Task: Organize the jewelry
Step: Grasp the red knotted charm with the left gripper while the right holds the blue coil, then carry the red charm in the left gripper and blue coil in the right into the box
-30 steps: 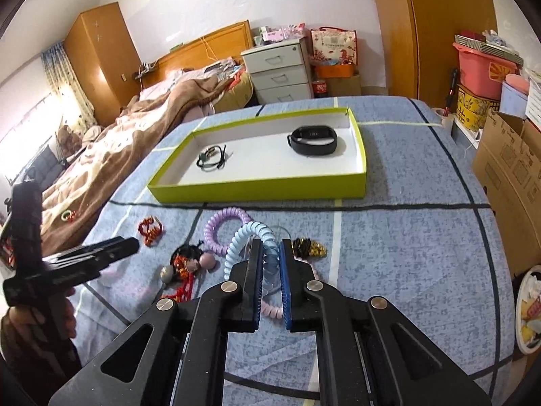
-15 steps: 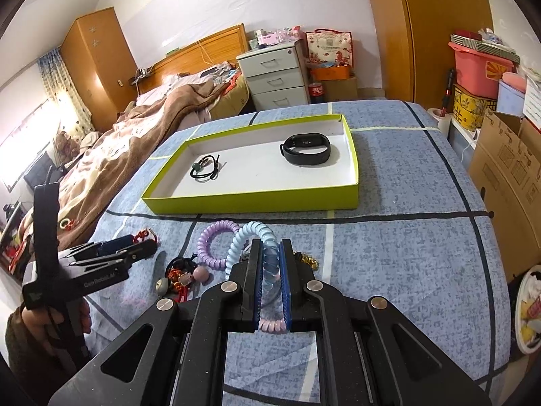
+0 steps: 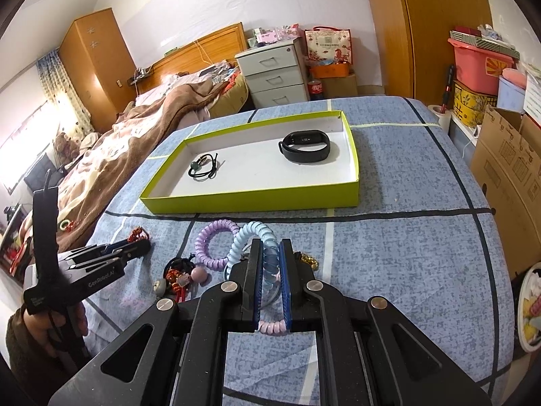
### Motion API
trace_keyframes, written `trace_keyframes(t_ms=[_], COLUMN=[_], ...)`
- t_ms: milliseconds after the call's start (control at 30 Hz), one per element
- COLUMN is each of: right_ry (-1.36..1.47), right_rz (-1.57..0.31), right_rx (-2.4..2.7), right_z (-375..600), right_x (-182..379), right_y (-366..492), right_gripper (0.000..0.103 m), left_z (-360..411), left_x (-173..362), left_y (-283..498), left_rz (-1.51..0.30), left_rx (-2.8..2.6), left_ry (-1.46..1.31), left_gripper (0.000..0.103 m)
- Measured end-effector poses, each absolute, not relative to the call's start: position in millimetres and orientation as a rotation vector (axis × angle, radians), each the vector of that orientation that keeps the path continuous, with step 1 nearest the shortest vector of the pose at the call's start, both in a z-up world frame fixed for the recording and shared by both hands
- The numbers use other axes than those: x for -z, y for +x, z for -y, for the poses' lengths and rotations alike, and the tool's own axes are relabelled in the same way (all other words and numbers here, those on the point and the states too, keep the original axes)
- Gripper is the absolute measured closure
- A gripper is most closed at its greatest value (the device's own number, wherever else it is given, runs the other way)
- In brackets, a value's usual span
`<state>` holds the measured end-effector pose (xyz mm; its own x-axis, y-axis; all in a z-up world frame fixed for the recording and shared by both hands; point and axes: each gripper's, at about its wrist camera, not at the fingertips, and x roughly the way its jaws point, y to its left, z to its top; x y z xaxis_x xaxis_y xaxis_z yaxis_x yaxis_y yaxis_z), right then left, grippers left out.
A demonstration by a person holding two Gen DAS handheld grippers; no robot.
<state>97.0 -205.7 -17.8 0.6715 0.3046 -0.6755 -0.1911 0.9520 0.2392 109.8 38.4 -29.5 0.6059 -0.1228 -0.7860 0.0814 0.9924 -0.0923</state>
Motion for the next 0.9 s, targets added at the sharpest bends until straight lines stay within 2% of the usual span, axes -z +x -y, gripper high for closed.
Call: trace_keyframes(t_ms=[500,900], right_ry=[0.165,0.124], right_rz=[-0.771,-0.734], right_rx=[-0.272,-0.272], right_z=[206.3,194.6], right_x=[10.8,-12.2], right_y=[104.0,145.8], right_gripper=[0.093,0.093], left_z=[-40.3,-32.2], left_x=[4.1,-21.5], left_y=[106.7,133.7], left_rz=[-0.858,-0.816], left_rx=[0.147,0.184], left_ry=[-0.065,-0.075], left_gripper=[0.084,0.084])
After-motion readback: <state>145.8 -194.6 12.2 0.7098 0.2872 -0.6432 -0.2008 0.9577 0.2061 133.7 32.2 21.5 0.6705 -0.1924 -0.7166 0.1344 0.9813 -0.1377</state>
